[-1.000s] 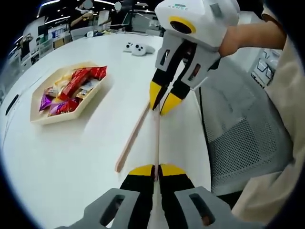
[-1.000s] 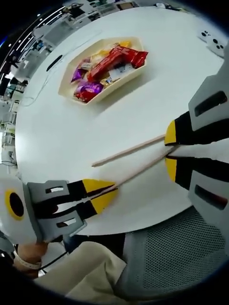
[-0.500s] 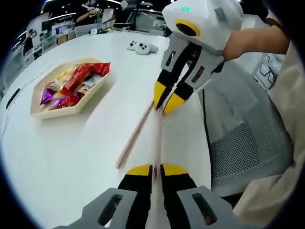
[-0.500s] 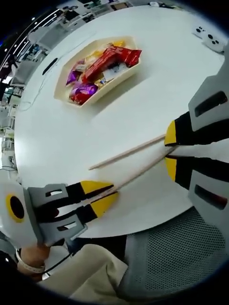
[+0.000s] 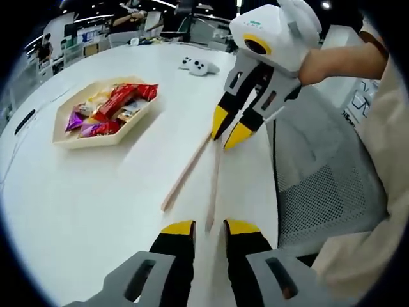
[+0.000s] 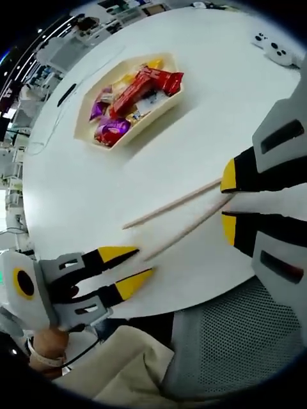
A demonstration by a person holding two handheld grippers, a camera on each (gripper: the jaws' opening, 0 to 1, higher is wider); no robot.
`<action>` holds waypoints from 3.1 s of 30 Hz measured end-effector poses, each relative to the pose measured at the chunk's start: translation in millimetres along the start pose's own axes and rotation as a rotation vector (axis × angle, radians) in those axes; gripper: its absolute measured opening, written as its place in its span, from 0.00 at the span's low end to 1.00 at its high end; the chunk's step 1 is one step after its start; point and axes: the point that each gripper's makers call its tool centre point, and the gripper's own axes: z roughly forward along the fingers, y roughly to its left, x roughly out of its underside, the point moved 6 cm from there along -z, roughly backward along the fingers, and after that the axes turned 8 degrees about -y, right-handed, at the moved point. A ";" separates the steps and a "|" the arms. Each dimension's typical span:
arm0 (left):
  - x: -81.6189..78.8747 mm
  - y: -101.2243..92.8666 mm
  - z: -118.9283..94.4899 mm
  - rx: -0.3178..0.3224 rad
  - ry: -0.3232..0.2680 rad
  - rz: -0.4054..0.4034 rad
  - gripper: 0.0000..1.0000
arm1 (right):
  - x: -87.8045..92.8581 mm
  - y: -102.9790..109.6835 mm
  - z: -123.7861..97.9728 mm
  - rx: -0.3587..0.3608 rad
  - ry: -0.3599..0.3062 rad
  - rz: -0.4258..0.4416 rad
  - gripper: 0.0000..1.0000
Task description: Place the target food into the container with the food tongs after gripping and lifting it, then release it inside without dropping or visibly crushing the food.
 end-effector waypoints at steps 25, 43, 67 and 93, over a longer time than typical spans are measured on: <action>-21.3 -1.4 -106.6 -0.299 -0.491 -0.298 0.31 | -31.1 22.3 -68.3 0.076 -0.338 0.111 0.19; -50.0 -21.1 -158.5 -0.401 -0.614 -0.252 0.36 | -66.6 8.2 -111.7 0.221 -0.564 0.145 0.37; -47.5 -32.4 -194.5 -0.539 -0.736 -0.279 0.64 | -99.7 0.2 -122.5 0.272 -0.747 0.248 0.75; -57.1 -16.7 -207.4 -0.727 -0.881 -0.301 0.97 | -56.8 -13.3 -155.7 0.418 -0.844 0.466 0.78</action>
